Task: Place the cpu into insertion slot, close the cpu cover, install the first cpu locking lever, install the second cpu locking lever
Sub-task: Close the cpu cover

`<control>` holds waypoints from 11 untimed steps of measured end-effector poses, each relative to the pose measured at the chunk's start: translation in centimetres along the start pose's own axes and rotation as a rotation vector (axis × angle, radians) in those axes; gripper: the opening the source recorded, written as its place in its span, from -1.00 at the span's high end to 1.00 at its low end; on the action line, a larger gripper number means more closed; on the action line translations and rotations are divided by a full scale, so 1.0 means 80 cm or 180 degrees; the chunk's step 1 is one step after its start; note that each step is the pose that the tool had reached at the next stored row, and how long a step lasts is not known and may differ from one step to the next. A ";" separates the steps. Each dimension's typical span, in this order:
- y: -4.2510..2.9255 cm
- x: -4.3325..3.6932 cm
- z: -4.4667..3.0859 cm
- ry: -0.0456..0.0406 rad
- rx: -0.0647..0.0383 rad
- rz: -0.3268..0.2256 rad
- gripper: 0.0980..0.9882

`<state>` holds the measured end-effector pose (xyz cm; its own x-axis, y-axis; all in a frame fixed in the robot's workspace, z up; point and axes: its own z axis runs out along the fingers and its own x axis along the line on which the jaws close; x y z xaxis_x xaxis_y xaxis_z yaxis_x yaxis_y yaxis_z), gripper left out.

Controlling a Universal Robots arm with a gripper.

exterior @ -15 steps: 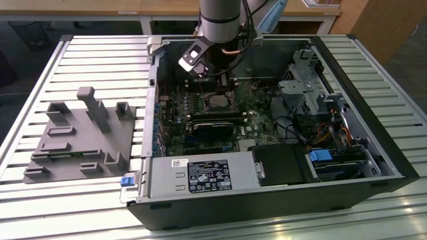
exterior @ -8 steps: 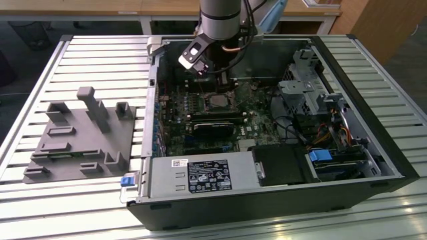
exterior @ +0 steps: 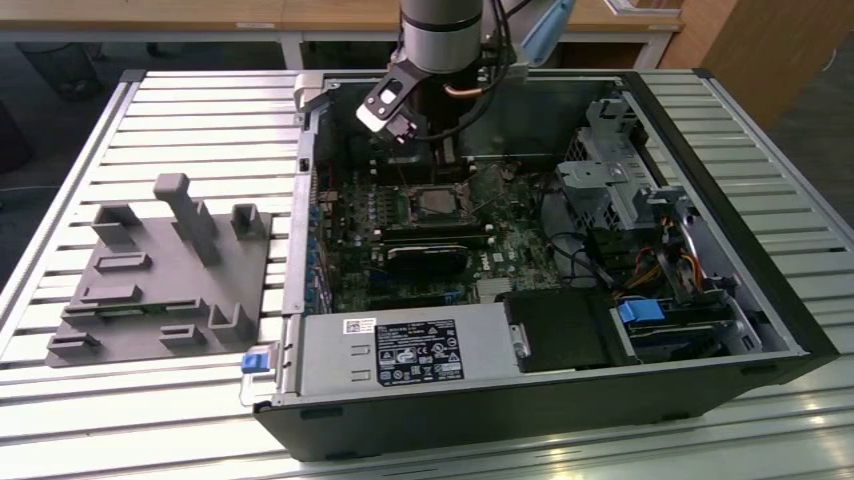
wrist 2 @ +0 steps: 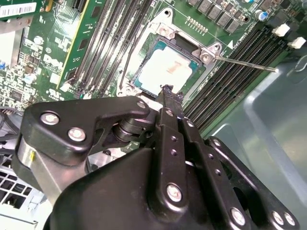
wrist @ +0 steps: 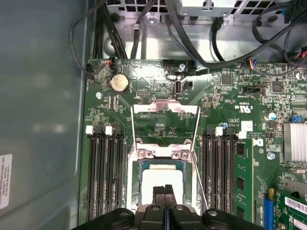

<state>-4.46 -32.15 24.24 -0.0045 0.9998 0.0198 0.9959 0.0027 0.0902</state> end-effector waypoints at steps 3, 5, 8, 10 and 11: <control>-0.0004 -0.002 -0.0001 0.0001 0.0000 0.0000 0.98; -0.0005 -0.003 -0.0002 0.0001 0.0000 0.0000 0.98; -0.0002 -0.003 -0.0001 0.0001 0.0000 0.0000 0.98; 0.0018 -0.004 0.0000 0.0001 0.0000 0.0000 0.98; 0.0027 -0.004 0.0001 0.0001 0.0000 0.0000 0.98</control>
<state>-4.24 -32.43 24.24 -0.0045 0.9998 0.0200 0.9959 0.0027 0.0902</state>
